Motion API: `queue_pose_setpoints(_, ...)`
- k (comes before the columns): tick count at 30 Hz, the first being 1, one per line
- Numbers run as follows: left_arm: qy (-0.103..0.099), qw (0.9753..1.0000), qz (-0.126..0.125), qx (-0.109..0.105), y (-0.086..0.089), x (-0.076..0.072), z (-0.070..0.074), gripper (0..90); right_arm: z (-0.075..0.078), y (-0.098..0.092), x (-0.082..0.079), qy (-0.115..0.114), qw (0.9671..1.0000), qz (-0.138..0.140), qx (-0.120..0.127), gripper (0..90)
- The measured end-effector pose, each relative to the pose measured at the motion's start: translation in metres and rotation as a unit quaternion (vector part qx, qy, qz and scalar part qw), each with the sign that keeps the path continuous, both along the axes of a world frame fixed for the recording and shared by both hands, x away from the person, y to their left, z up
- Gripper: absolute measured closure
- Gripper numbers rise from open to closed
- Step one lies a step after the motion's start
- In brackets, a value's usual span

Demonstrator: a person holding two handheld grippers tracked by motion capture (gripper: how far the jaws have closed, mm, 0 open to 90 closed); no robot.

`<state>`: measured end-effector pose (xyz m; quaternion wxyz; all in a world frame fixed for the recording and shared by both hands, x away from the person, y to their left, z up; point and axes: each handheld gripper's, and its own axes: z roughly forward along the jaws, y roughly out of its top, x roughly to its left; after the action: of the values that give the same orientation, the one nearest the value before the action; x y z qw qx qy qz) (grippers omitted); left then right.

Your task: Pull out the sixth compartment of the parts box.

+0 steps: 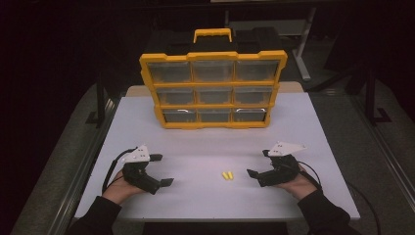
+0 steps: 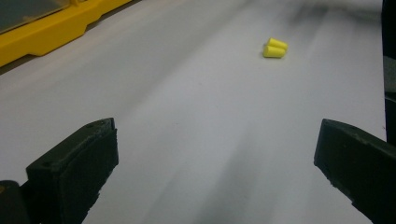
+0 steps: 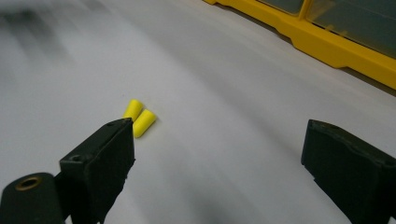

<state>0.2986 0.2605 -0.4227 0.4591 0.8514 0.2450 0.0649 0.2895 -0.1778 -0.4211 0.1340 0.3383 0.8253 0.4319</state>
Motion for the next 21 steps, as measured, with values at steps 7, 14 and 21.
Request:
queue_pose_setpoints(7, -0.002, 1.0000, 0.001, -0.002, 0.0002, 0.0002, 0.0009, 0.0, 0.0000, -0.0002, 0.0016, -0.003, 1.0000, -0.001, 0.002, 8.6)
queue_pose_setpoints(14, -0.002, 1.0000, 0.000, -0.002, 0.0000, 0.0004, 0.0009, 0.0, 0.0004, 0.0031, 0.0032, -0.006, 1.0000, -0.001, -0.002, 8.6)
queue_pose_setpoints(21, -0.002, 1.0000, 0.002, -0.001, -0.0003, 0.0000, 0.0009, 0.0, 0.0014, 0.0042, 0.0065, -0.010, 0.9999, -0.005, -0.001, 8.6)
